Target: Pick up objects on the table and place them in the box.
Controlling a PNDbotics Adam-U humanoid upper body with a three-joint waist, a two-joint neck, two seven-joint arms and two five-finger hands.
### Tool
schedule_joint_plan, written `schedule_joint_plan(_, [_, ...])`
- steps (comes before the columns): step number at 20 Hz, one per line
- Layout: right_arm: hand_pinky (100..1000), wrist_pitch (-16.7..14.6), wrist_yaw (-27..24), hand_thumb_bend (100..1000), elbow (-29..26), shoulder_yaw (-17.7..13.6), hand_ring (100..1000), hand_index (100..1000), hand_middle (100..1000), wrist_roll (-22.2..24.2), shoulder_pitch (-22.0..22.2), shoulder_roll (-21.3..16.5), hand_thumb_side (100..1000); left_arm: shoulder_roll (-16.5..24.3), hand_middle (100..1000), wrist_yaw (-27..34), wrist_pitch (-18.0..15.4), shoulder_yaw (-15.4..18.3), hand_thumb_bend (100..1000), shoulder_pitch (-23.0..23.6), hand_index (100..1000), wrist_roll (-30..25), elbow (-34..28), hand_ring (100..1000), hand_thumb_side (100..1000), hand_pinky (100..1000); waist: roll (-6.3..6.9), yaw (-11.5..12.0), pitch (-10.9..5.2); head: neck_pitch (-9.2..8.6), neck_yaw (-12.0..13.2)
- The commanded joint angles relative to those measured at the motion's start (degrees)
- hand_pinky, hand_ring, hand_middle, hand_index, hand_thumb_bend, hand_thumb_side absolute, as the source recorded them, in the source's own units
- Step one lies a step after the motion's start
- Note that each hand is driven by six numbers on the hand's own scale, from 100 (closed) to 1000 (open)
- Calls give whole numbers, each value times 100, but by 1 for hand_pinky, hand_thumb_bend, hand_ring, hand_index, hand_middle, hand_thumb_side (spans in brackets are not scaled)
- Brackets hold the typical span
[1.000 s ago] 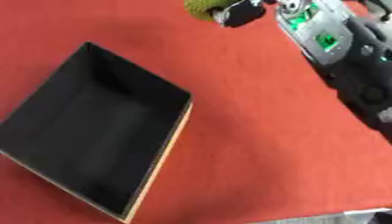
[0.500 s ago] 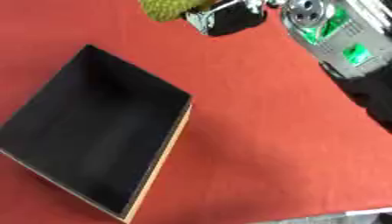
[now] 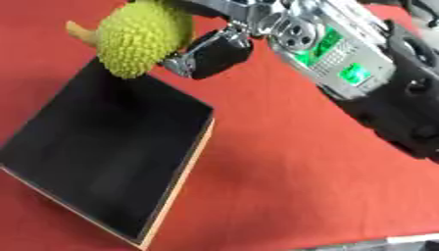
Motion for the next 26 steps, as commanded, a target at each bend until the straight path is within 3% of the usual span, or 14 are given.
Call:
schedule_joint_plan(1, [612, -5, 21, 100, -90, 130, 732, 602, 584, 163, -206, 129, 122, 182, 600, 7, 12, 29, 100, -32, 692, 3, -77, 632, 132, 602, 46, -15, -175, 5, 15])
schedule_joint_plan(4, [610, 60, 80, 100, -90, 272, 734, 603, 587, 250, -304, 269, 126, 181, 600, 5, 19, 32, 100, -19, 692, -1, -80, 632, 134, 602, 46, -23, -182, 16, 19])
schedule_joint_plan(13, [677, 485, 432, 100, -90, 678, 846, 675, 784, 504, -362, 610, 137, 182, 600, -2, 34, 50, 100, 6, 692, 24, -100, 632, 135, 602, 36, -24, -195, 40, 7])
schedule_joint_plan(16, [701, 647, 654, 100, -90, 779, 890, 742, 849, 865, -307, 645, 142, 170, 601, -6, 46, 52, 100, 12, 692, 31, -114, 632, 140, 602, 31, -24, -198, 36, -4])
schedule_joint_plan(20, [703, 960, 864, 100, -90, 813, 893, 802, 857, 1070, -270, 776, 139, 161, 601, -8, 59, 60, 100, 25, 692, 38, -122, 632, 142, 602, 39, -20, -195, 39, -16])
schedule_joint_plan(26, [702, 1583, 375, 100, -90, 1019, 936, 832, 891, 2012, -291, 1009, 149, 144, 601, -1, 78, 61, 100, 31, 691, 27, -133, 632, 156, 602, 30, -14, -190, 54, -48])
